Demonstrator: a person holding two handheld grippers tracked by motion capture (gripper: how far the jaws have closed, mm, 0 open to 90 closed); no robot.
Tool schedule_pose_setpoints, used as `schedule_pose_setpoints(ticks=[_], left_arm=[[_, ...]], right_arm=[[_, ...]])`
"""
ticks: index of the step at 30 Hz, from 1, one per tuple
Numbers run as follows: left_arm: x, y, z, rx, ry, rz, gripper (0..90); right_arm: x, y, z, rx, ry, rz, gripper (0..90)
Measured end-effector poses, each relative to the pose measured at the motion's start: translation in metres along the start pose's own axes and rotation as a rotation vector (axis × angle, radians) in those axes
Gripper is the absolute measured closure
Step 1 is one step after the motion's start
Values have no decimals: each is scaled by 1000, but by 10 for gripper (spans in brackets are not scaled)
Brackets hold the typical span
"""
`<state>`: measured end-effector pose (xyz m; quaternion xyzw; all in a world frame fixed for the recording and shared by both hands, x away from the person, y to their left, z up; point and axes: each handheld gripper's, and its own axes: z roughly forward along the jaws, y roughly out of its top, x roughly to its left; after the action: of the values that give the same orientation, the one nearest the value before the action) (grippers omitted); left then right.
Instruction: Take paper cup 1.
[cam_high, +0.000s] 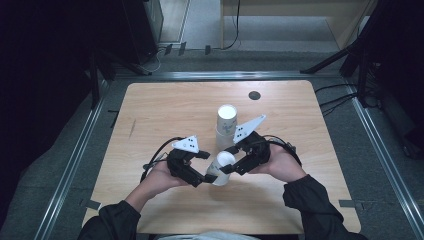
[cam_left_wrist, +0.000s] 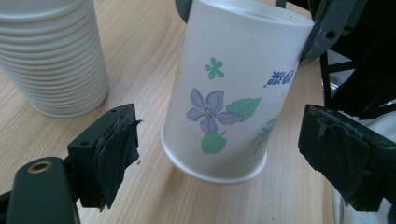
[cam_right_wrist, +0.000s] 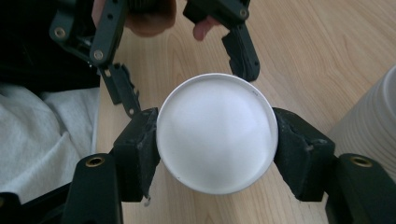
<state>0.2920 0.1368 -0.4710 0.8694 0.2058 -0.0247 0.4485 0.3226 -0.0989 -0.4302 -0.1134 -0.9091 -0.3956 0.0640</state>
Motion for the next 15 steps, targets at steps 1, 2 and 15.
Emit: schedule_pose_setpoints(ticks=[1, 2, 15], left_arm=[[-1, 0, 0, -9, 2, -1, 123], [-1, 0, 1, -14, 2, -3, 124], [-5, -2, 1, -41, 3, 23, 155]], right_arm=[[0, 1, -1, -7, 2, -2, 366], [1, 3, -1, -10, 8, -2, 366], [4, 14, -5, -79, 52, 8, 367]])
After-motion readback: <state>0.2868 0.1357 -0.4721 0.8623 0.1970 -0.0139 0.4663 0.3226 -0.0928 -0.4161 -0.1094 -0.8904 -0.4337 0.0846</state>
